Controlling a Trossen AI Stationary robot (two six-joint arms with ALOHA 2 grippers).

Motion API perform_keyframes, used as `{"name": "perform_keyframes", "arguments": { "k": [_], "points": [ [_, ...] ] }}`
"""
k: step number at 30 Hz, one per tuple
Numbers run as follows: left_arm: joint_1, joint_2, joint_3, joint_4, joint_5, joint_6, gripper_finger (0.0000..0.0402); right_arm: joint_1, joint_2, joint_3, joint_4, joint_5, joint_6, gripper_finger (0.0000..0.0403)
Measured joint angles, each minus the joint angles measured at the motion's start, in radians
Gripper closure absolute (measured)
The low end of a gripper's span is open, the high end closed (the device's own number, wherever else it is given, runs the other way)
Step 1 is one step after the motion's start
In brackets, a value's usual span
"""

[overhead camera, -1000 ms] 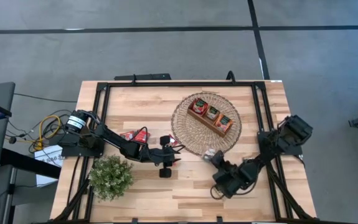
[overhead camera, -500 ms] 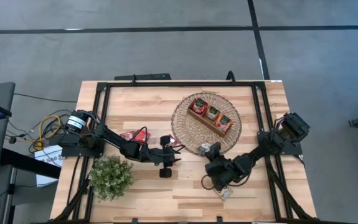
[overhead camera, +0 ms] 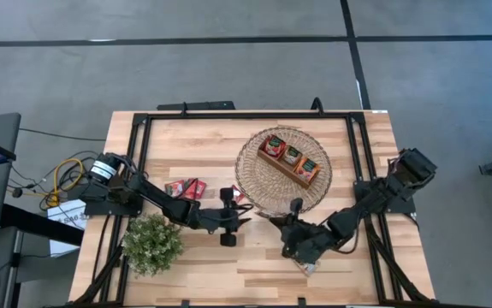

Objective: Pick & Place Tea
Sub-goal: Put the brown tea bag into the middle section of the wooden organizer

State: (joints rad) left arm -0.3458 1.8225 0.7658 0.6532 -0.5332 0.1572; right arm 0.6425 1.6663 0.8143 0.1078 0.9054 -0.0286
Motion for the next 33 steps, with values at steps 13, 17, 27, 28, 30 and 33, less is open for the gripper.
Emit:
{"name": "perform_keyframes", "arguments": {
  "k": [13,17,27,28,30,33],
  "points": [
    [-0.010,0.010,0.000,0.173,0.024,-0.037,0.0268,0.024,0.006,0.000,0.343,-0.001,-0.250,0.0403],
    [-0.021,0.010,0.000,0.188,0.026,-0.037,0.0321,0.024,0.007,0.000,0.344,-0.017,-0.250,0.0403],
    [-0.035,-0.001,0.001,0.137,0.045,0.020,0.0399,0.026,0.007,0.000,0.340,-0.017,-0.325,0.0401],
    [-0.035,-0.011,0.001,0.103,0.068,0.016,0.0399,0.030,0.007,0.000,0.339,-0.016,-0.371,0.0396],
    [-0.033,-0.043,0.001,0.008,0.132,-0.011,0.0400,0.038,0.007,0.003,0.324,-0.010,-0.485,0.0380],
    [-0.015,-0.096,0.020,-0.171,0.266,-0.072,0.0400,0.038,0.007,0.054,0.186,-0.010,-0.635,0.0341]
  ]
}}
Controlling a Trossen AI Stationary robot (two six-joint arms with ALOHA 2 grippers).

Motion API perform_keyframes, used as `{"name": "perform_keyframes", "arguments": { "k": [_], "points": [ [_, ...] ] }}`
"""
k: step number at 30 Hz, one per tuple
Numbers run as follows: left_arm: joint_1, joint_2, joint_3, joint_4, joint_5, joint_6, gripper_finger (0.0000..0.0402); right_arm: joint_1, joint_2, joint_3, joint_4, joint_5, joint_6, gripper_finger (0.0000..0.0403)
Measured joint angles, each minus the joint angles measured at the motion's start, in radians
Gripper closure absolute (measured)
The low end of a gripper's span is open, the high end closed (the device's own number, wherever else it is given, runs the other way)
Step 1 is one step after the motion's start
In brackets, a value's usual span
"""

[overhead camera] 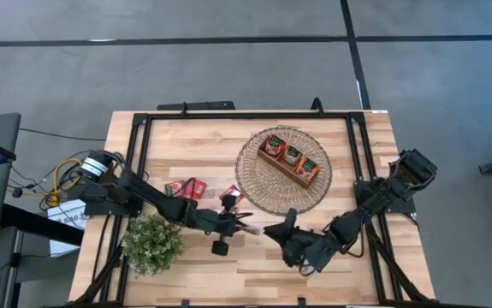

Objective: Pick & Place Tea
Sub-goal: Put the brown tea bag into the middle section of the wooden organizer

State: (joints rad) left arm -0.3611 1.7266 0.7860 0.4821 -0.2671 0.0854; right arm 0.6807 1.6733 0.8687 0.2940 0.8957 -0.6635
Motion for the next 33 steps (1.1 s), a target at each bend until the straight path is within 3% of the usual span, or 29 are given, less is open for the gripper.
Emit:
{"name": "perform_keyframes", "arguments": {
  "k": [3,7,11,16,26,33],
  "points": [
    [0.030,-0.023,0.038,-0.135,0.170,-0.072,0.0401,-0.012,0.000,0.070,-0.174,-0.006,-0.150,0.0296],
    [0.071,-0.025,0.075,-0.216,0.343,-0.148,0.0401,-0.035,0.000,0.112,-0.228,-0.074,-0.468,0.0237],
    [0.107,-0.026,0.079,-0.221,0.405,-0.207,0.0401,-0.065,0.000,0.116,-0.231,-0.193,-0.776,0.0192],
    [0.142,-0.026,0.080,-0.233,0.430,-0.251,0.0401,-0.109,0.046,0.116,-0.203,-0.244,-0.964,0.0176],
    [0.173,-0.026,0.080,-0.248,0.454,-0.279,0.0401,-0.156,0.150,0.179,-0.197,-0.258,-1.105,0.0226],
    [0.172,-0.026,0.080,-0.243,0.453,-0.284,0.0401,-0.151,0.149,0.182,-0.207,-0.212,-1.077,0.0350]
  ]
}}
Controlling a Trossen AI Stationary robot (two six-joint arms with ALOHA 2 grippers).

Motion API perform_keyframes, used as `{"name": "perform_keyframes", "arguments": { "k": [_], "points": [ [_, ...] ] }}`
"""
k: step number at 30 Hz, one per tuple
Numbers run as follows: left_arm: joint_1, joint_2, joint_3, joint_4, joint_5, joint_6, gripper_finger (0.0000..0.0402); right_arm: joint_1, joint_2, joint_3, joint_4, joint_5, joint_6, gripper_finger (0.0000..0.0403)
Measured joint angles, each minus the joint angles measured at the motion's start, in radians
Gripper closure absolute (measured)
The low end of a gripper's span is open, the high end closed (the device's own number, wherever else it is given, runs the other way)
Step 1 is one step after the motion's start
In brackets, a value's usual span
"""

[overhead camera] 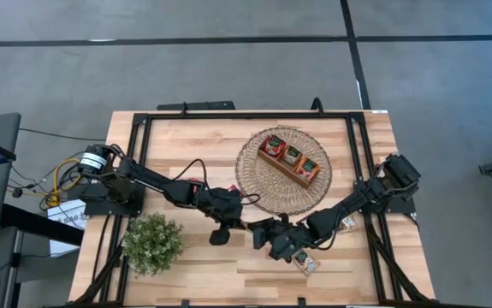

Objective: Pick & Place Tea
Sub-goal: Put the brown tea bag into the middle section of the wooden organizer

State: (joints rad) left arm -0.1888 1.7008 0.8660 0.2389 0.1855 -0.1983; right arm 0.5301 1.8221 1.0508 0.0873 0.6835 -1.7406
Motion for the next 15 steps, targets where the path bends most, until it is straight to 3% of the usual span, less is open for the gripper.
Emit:
{"name": "perform_keyframes", "arguments": {
  "k": [3,7,12,15],
  "points": [
    [0.005,0.000,0.000,-0.006,-0.003,0.003,0.0384,0.006,-0.001,0.000,-0.030,0.007,0.064,0.0394],
    [0.029,-0.020,0.000,-0.077,-0.045,0.066,0.0327,0.008,-0.001,0.000,-0.056,0.012,0.244,0.0388],
    [0.042,-0.093,0.000,-0.167,-0.359,0.242,0.0246,0.019,-0.001,0.034,-0.146,0.149,0.630,0.0400],
    [0.021,-0.131,0.000,-0.140,-0.525,0.380,0.0221,0.010,-0.001,0.101,-0.339,0.138,0.958,0.0400]
  ]
}}
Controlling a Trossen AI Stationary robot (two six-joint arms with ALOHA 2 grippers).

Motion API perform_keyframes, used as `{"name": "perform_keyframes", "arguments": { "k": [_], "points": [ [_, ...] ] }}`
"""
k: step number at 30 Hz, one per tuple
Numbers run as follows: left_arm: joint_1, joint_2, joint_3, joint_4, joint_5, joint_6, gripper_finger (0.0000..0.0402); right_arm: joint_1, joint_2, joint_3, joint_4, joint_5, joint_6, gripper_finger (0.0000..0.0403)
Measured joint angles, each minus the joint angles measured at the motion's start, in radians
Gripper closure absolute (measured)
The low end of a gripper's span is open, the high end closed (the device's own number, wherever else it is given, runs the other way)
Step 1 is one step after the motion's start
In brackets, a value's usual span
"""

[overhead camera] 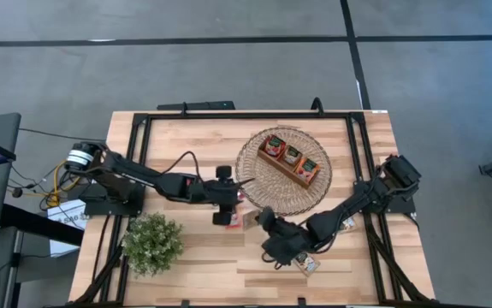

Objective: Pick & Place Tea
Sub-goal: Put the brown tea bag into the middle section of the wooden organizer

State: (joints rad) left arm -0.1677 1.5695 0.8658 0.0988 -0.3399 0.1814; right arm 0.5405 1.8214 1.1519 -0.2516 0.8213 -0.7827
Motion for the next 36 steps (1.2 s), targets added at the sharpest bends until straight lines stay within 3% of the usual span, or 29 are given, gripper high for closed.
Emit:
{"name": "perform_keyframes", "arguments": {
  "k": [5,10,17,22,29,32,36],
  "points": [
    [-0.067,0.005,0.000,0.137,0.003,0.194,0.0215,-0.077,0.000,0.127,-0.347,-0.228,0.567,0.0400],
    [-0.123,0.071,0.000,0.267,-0.068,0.271,0.0214,-0.163,-0.004,0.178,-0.480,-0.376,0.858,0.0401],
    [-0.099,0.160,0.000,0.347,-0.182,0.161,0.0222,-0.206,-0.004,0.184,-0.462,-0.377,0.896,0.0402],
    [-0.070,0.167,0.000,0.360,-0.126,0.061,0.0268,-0.207,-0.004,0.184,-0.448,-0.377,0.896,0.0402],
    [-0.039,0.181,0.000,0.374,-0.034,0.010,0.0390,-0.207,-0.004,0.184,-0.449,-0.377,0.885,0.0400],
    [-0.034,0.192,0.000,0.376,-0.027,-0.005,0.0399,-0.206,-0.004,0.184,-0.460,-0.376,0.904,0.0385],
    [-0.027,0.192,0.000,0.374,-0.028,-0.018,0.0401,-0.207,-0.029,0.184,-0.580,-0.373,1.005,0.0335]
  ]
}}
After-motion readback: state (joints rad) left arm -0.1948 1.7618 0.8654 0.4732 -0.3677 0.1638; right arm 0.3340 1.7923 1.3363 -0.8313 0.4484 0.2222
